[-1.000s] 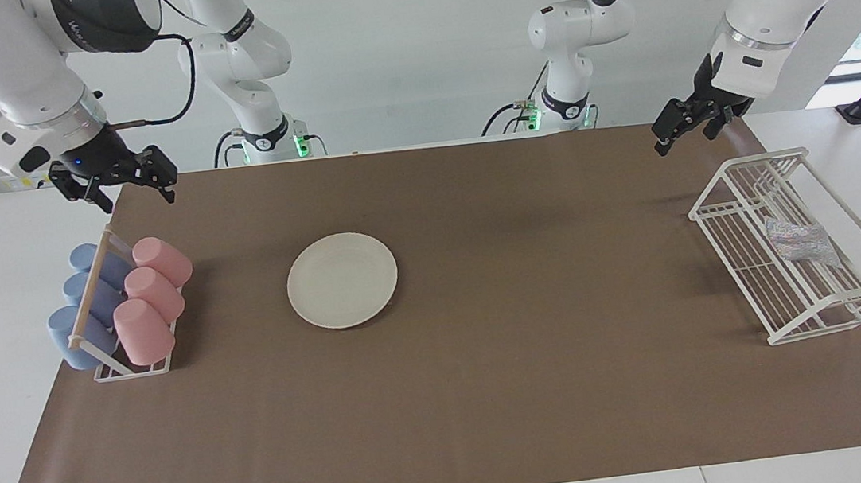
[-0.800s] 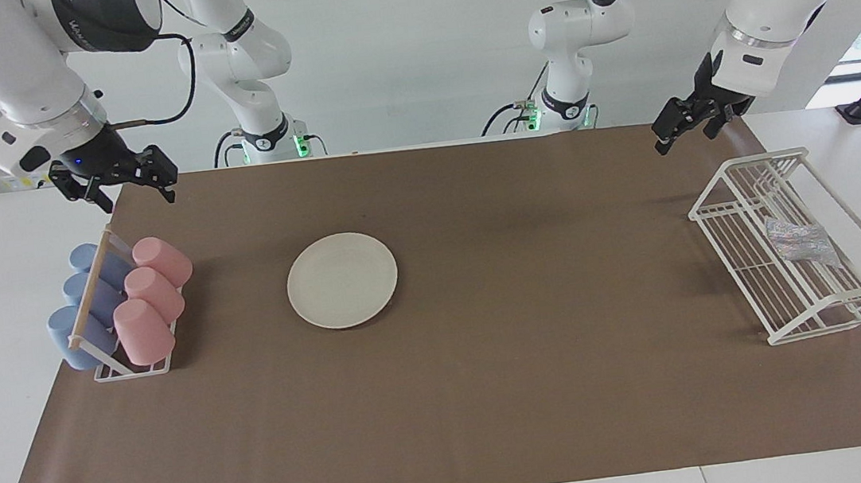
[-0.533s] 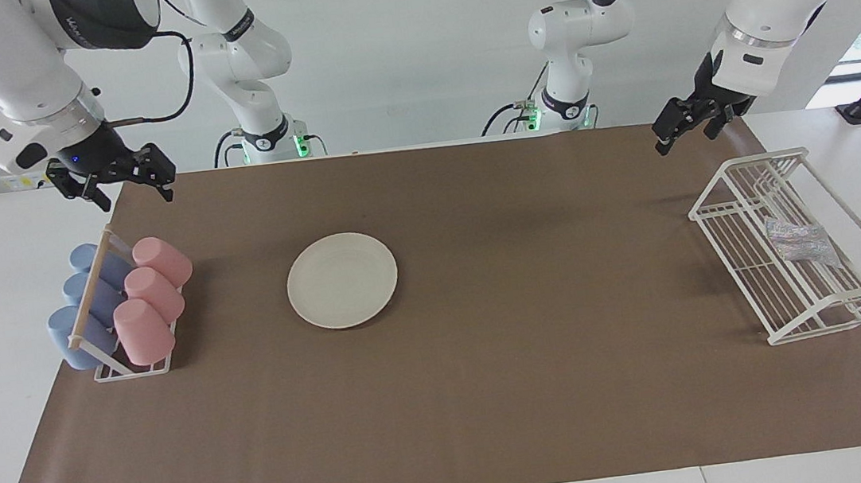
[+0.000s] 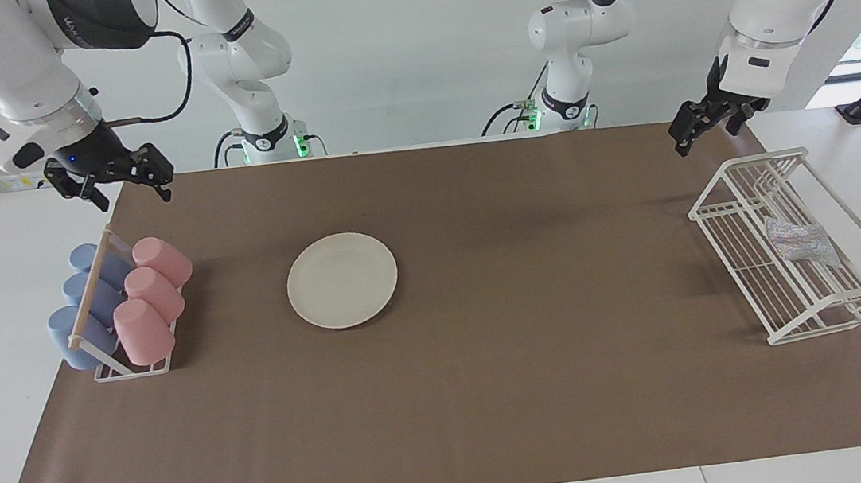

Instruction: Wipe plate with sponge

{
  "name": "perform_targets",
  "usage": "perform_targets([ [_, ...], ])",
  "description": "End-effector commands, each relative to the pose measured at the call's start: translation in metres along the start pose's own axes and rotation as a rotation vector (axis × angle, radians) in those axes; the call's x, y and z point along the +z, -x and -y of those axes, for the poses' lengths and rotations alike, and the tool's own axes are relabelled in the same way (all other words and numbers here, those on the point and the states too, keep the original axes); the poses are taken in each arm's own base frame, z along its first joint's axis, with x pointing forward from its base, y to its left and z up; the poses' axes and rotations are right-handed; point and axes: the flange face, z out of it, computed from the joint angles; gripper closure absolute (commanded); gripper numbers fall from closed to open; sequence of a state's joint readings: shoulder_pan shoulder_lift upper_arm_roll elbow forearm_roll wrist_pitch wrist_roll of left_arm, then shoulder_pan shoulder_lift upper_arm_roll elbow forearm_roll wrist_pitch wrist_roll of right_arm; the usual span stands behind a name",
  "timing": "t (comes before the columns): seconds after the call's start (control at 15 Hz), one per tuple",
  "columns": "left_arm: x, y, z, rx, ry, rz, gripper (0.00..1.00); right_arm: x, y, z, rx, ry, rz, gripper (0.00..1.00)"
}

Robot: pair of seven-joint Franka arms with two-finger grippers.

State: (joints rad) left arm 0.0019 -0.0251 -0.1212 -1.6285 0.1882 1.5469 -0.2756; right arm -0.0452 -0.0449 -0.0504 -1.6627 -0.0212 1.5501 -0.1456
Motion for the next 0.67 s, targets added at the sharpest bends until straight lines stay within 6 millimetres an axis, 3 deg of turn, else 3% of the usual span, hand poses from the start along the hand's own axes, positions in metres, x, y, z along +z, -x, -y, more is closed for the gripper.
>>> perform_targets([
  [0.0,0.024,-0.006,-0.014,0.059,-0.143,-0.055,0.00,-0.003,0.003,0.008,0.006,0.001,-0.005,0.00],
  [0.2,0.060,-0.025,-0.031,0.128,-0.300,-0.075,0.00,-0.004,0.002,0.013,0.126,-0.003,-0.009,0.00],
  [0.4,0.097,-0.054,-0.043,0.144,-0.470,-0.114,0.00,-0.006,-0.001,0.039,0.295,0.001,-0.012,0.00],
  [0.6,0.123,-0.075,-0.044,0.192,-0.575,-0.166,0.00,-0.009,-0.003,0.071,0.458,0.004,-0.025,0.00],
])
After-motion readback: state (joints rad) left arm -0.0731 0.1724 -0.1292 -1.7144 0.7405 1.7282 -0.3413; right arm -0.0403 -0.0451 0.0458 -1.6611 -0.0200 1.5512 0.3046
